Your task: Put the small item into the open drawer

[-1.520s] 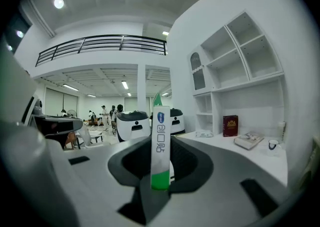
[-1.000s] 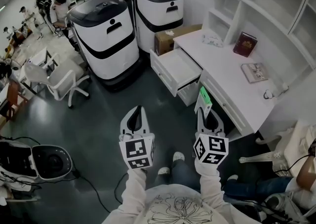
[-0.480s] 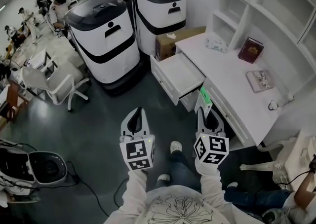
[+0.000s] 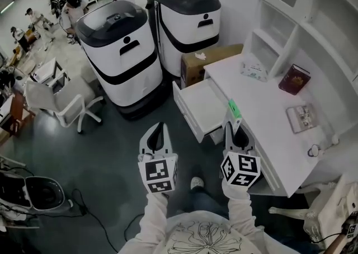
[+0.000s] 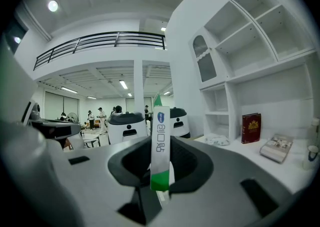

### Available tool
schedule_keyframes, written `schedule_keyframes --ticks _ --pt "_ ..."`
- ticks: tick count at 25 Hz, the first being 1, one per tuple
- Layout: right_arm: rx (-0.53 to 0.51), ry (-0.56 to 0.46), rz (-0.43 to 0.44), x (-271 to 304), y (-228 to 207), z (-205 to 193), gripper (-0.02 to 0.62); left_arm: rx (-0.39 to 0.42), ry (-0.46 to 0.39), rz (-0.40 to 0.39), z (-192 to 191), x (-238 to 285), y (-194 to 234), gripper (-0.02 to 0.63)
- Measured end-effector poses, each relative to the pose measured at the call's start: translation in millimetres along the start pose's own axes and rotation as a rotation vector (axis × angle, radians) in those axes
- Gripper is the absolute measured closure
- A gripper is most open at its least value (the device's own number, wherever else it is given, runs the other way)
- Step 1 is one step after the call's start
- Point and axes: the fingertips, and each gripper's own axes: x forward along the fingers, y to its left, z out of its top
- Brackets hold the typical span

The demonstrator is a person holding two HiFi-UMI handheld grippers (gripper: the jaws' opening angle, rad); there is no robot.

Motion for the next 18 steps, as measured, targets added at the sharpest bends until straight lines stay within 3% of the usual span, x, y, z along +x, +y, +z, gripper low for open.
schedule_keyframes --ticks 9,18 --pt "-0.008 0.016 0.043 93 -37 15 0.505 -0.017 0.014 0.038 9 93 -6 0.600" --pt "0.006 0.044 0.059 150 -54 13 0.505 -0.013 0.032 0.056 11 146 -3 0.600"
